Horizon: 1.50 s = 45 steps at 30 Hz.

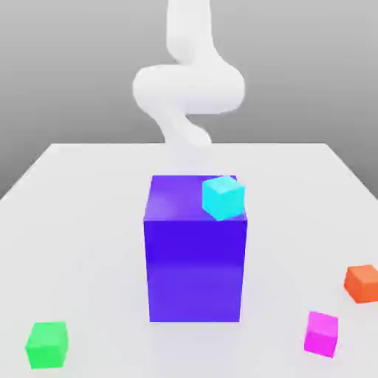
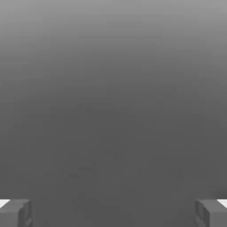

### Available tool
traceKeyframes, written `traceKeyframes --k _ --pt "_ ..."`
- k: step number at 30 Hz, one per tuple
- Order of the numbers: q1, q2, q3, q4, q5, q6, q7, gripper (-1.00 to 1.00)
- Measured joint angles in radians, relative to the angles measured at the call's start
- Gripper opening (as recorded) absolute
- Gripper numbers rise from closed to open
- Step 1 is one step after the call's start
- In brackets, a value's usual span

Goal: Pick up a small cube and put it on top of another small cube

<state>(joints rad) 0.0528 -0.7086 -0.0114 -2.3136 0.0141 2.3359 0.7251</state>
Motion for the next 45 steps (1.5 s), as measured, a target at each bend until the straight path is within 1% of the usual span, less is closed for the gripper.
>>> traceKeyframes --k 9,17,22,26,31,32,39,43,44,45 --pt "0.168 0.333 -0.015 -0.049 0.058 0.13 -0.277 0.0" --pt "0.276 0.623 0.023 -0.092 0.081 0.244 -0.498 0.0" --pt "0.337 0.803 0.047 -0.12 0.044 0.318 -0.601 0.0" --pt "0.369 0.945 0.058 -0.14 -0.027 0.377 -0.65 0.0" --pt "0.39 1.126 0.044 -0.114 -0.06 0.51 -0.647 0.0" --pt "0.391 1.148 0.042 -0.109 -0.062 0.527 -0.646 -1.0" --pt "0.392 1.147 0.042 -0.11 -0.064 0.524 -0.644 -1.0" --pt "0.386 1.024 0.051 -0.135 -0.05 0.427 -0.656 -1.0" --pt "0.38 0.993 0.057 -0.136 -0.037 0.403 -0.661 -1.0" --pt "0.37 0.972 0.069 -0.12 -0.003 0.393 -0.669 -1.0"
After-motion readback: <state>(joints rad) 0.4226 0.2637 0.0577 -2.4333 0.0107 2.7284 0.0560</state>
